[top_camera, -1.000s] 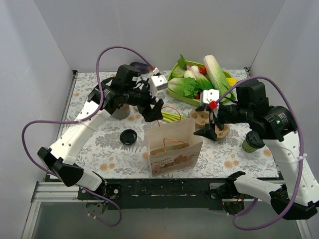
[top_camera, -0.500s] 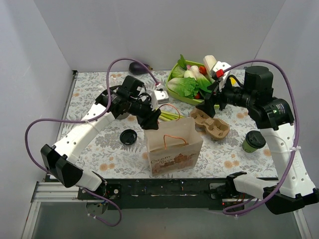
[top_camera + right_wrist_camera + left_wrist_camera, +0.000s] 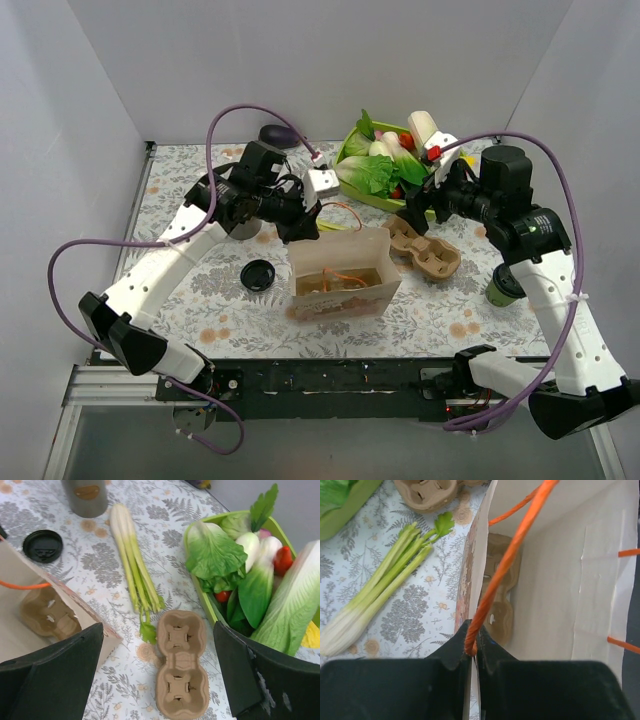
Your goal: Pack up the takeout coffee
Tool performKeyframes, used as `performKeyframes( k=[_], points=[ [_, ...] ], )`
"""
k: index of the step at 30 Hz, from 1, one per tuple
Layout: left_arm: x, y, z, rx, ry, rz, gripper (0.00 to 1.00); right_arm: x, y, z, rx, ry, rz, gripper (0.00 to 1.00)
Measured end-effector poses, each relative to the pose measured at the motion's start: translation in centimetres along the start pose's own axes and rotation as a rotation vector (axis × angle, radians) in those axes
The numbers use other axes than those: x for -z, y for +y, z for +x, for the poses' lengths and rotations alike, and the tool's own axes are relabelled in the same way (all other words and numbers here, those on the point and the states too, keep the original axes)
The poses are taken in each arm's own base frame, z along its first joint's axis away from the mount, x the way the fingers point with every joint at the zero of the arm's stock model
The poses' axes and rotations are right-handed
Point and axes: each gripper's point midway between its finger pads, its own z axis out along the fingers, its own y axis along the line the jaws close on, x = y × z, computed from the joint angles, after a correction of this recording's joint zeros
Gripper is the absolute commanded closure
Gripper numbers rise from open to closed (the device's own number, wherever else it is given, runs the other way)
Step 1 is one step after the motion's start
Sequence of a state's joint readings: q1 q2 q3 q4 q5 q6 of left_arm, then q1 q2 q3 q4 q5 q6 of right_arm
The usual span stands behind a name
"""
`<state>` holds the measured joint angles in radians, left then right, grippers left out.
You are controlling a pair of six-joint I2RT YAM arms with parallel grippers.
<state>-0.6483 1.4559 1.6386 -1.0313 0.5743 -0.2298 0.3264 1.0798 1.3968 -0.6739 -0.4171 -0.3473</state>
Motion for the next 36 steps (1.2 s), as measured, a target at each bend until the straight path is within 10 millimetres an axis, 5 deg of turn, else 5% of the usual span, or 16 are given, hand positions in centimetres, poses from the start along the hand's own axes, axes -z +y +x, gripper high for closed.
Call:
performKeyframes(
  k=[9, 21, 30, 36],
  points=[
    [1.7, 1.2, -0.5, -0.186, -0.034, -0.140, 1.00, -0.9, -3.1, 3.8, -0.021, 0.094, 0.150, 0.02],
    [0.1, -3.4, 1.2, -0.357, 0.000, -0.076, 1.00, -1.8, -2.7, 8.3, -0.048, 0.188, 0.139, 0.02],
    [2.1, -5.0, 0.9, -0.307, -0.070, -0.105, 1.00, -1.3, -2.3, 10.6, -0.055, 0.213, 0.146, 0.02],
    [2.2, -6.0, 3.1, -0.251, -0.083, -0.105, 1.00, -1.6, -1.7, 12.7, -0.061, 0.256, 0.121, 0.02]
  ],
)
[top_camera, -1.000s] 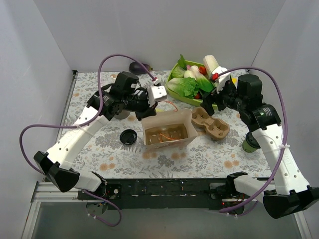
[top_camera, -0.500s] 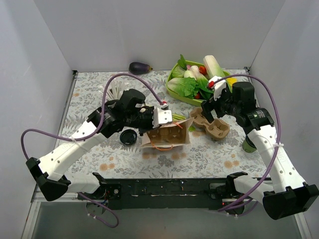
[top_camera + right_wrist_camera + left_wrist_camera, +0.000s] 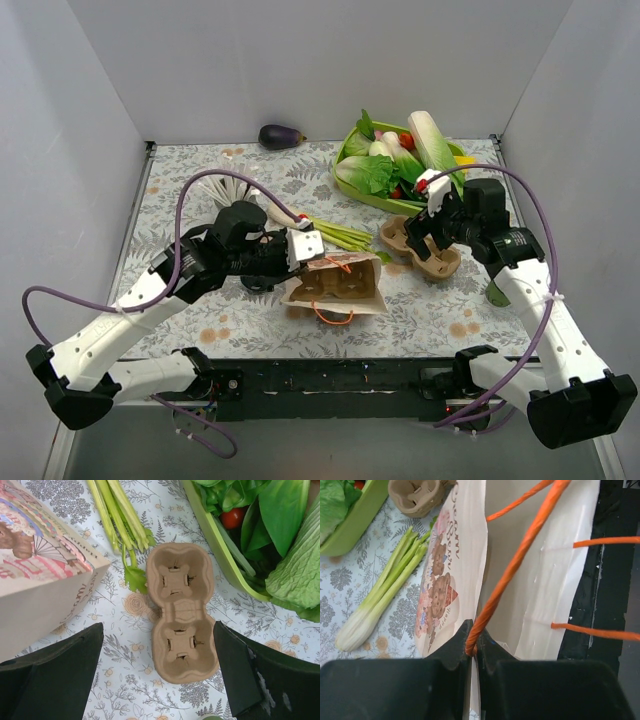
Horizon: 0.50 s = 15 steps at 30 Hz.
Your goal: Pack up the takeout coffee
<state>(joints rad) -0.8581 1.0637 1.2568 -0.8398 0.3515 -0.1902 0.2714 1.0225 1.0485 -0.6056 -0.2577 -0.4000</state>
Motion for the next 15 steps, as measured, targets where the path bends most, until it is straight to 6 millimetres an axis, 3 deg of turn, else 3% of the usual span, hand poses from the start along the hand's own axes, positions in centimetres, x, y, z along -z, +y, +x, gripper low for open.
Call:
performKeyframes(
  k=[8, 15],
  points=[
    [-0.2, 0.1, 0.1, 0.061, -0.004, -0.020, 1.00, -0.7, 0.0, 0.6, 0.007, 0.027, -0.020, 0.02],
    [-1.6, 2.6, -2.5, 0.156, -0.005, -0.048, 1.00, -1.1, 0.0, 0.4, -0.028, 0.100, -0.067, 0.04]
  ],
)
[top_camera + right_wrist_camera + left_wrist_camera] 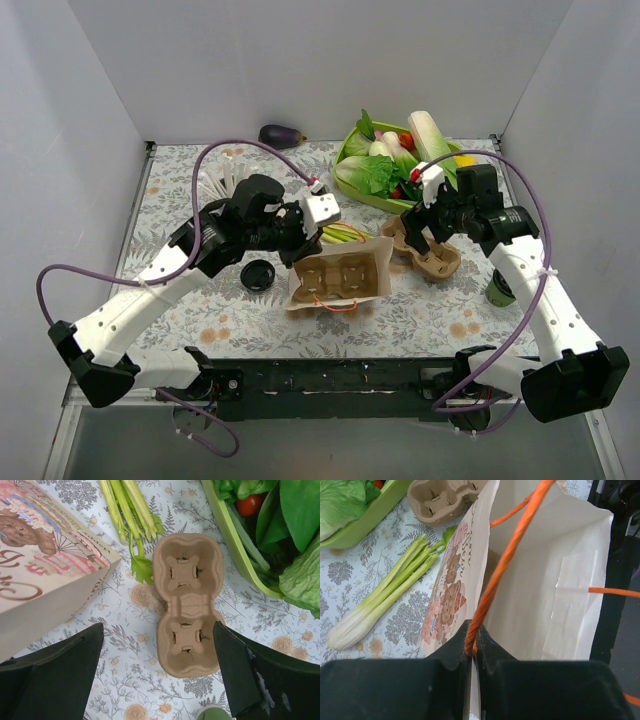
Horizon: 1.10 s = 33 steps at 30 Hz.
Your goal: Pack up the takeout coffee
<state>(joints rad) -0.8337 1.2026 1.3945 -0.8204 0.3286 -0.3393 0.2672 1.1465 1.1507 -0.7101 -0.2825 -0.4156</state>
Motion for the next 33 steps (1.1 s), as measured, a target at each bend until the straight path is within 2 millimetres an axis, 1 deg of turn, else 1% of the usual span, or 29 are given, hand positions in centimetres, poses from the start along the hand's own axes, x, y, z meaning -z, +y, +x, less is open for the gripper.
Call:
performKeyframes(
  k=[3, 5, 6, 8, 9, 12, 13, 15, 18, 21, 23, 27, 30, 33],
  points=[
    [-0.9, 0.9, -0.1, 0.041, 0.010, -0.008, 1.00, 0.7, -0.8, 0.0, -0.022, 0.032, 0.014, 0.05],
    [-1.4, 1.5, -0.1, 0.056, 0.014, -0.016, 0.98, 1.4, -2.0, 1.1, -0.060, 0.066, 0.051, 0.05],
    [-1.7, 2.0, -0.1, 0.061, 0.013, -0.023, 0.76, 1.8, -2.6, 1.7, -0.080, 0.083, 0.068, 0.05],
    [-2.5, 3.0, -0.2, 0.073, 0.008, -0.038, 0.57, 2.8, -3.9, 3.8, -0.130, 0.143, 0.106, 0.05],
    [-2.8, 3.4, -0.2, 0.076, 0.006, -0.046, 0.46, 3.1, -4.3, 4.5, -0.147, 0.165, 0.117, 0.05],
    [-3.5, 4.8, -0.3, 0.091, -0.001, -0.071, 0.34, 4.6, -6.1, 6.7, -0.199, 0.239, 0.150, 0.06],
    [-3.7, 5.3, -0.4, 0.092, -0.009, -0.079, 0.27, 5.1, -6.7, 7.3, -0.212, 0.259, 0.161, 0.06],
    [-3.9, 6.4, -1.0, 0.085, -0.037, -0.097, 0.22, 6.1, -8.1, 8.4, -0.240, 0.292, 0.184, 0.05],
    [-3.6, 7.8, -2.6, 0.063, -0.111, -0.120, 0.20, 7.3, -9.5, 9.9, -0.235, 0.335, 0.204, 0.02],
    [-3.1, 9.0, -4.6, 0.057, -0.205, -0.135, 0.18, 8.3, -9.5, 11.3, -0.169, 0.400, 0.186, 0.02],
    [-2.5, 9.5, -5.5, 0.076, -0.268, -0.135, 0.18, 8.8, -9.3, 12.0, -0.113, 0.440, 0.161, 0.02],
    [-1.7, 9.6, -6.3, 0.125, -0.359, -0.118, 0.17, 10.2, -9.3, 13.6, -0.006, 0.528, 0.130, 0.02],
    [-1.8, 9.4, -6.4, 0.154, -0.400, -0.101, 0.17, 11.2, -9.7, 14.7, -0.007, 0.559, 0.136, 0.02],
    [-1.8, 9.3, -6.7, 0.165, -0.418, -0.090, 0.18, 11.8, -10.2, 15.9, -0.056, 0.573, 0.140, 0.02]
  ],
)
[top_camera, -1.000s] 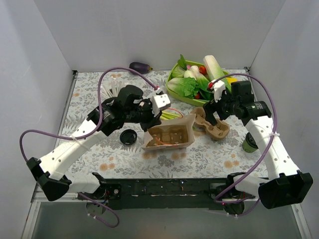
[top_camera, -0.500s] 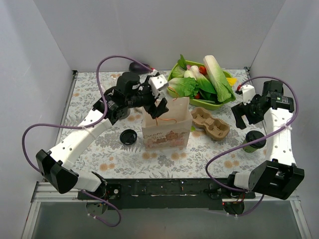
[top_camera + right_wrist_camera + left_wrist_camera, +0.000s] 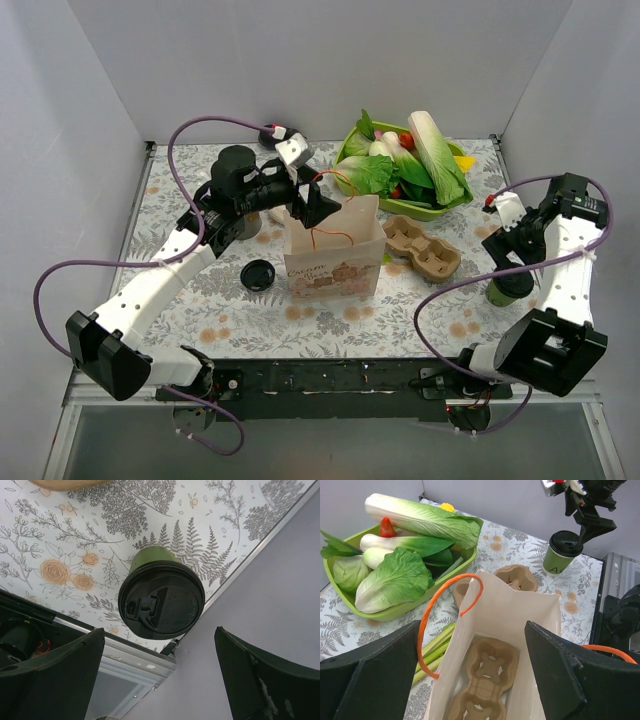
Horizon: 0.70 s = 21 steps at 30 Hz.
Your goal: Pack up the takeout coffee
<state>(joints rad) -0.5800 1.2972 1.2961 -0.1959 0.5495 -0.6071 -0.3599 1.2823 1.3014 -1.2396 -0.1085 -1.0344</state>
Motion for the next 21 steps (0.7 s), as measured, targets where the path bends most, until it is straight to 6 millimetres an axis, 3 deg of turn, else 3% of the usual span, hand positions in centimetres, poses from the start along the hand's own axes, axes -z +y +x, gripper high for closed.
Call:
performKeyframes(
  k=[7, 21],
  points=[
    [0.0, -0.1, -0.4, -0.008, -0.012, 0.010, 0.17, -2.4, 0.1, 1.2, -0.066, 0.034, -0.126, 0.02],
    [0.6, 0.3, -0.4, -0.057, 0.001, -0.021, 0.17, -4.2, 0.5, 1.5, -0.089, 0.066, -0.217, 0.03]
  ],
)
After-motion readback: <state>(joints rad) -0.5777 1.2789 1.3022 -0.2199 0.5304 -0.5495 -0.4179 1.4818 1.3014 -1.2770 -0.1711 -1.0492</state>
